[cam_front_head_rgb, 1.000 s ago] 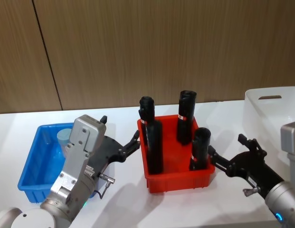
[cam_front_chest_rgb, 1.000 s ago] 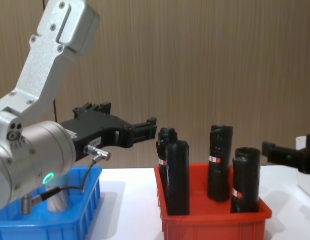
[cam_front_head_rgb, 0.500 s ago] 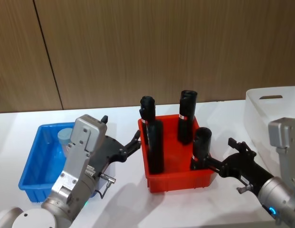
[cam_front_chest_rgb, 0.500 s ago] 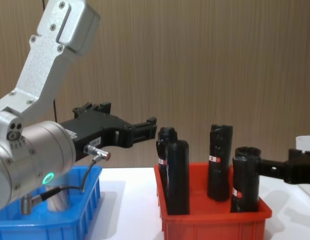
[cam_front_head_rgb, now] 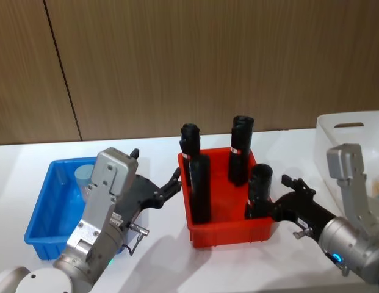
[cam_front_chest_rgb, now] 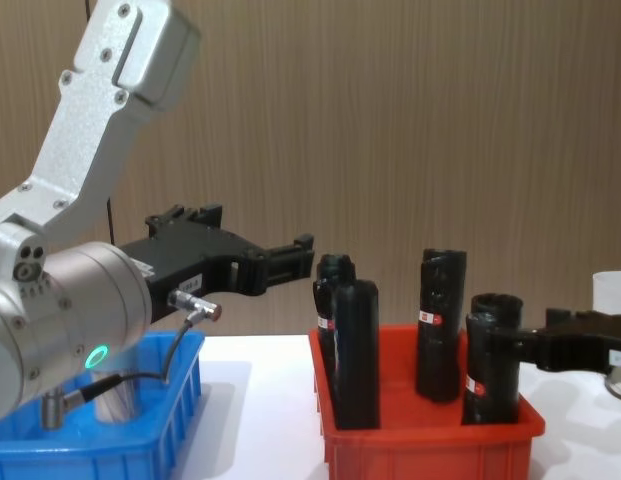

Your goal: Pick the cotton swabs from the blue box and place them into the white box.

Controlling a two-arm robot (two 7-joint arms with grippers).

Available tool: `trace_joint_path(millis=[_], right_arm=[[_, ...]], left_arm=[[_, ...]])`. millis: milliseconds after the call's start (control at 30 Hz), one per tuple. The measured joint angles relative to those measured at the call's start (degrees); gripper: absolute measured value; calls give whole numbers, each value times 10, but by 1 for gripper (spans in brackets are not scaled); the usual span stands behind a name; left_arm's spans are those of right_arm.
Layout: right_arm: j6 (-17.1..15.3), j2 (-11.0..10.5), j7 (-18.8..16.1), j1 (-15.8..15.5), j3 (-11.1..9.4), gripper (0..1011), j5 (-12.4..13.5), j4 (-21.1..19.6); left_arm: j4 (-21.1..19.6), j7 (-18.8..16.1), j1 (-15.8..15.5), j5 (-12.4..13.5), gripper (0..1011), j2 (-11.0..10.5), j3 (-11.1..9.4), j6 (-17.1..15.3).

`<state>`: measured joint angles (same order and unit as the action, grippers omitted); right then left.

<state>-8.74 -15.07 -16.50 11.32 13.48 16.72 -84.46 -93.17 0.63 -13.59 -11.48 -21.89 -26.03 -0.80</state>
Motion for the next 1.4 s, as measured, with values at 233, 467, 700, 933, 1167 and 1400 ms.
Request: trace_joint_path(millis=[233, 467, 700, 933, 1167, 1400], right_arm=[[2, 10, -8, 26, 2, 1002, -8, 38], [7, 20, -11, 51, 3, 1002, -16, 75], [11, 27, -13, 71, 3, 930, -21, 105], [14, 31, -18, 83, 4, 731, -22, 124], [15, 32, -21, 87, 3, 553, -21, 130], [16, 30, -22, 87, 2, 503, -19, 122]], left_arm=[[0, 0, 0, 0, 1004, 0, 0, 0], [0, 0, 0, 0, 1004, 0, 0, 0], [0, 0, 0, 0, 1004, 0, 0, 0], [0, 0, 0, 0, 1004, 0, 0, 0], [0, 0, 0, 0, 1004, 0, 0, 0], [0, 0, 0, 0, 1004, 0, 0, 0]])
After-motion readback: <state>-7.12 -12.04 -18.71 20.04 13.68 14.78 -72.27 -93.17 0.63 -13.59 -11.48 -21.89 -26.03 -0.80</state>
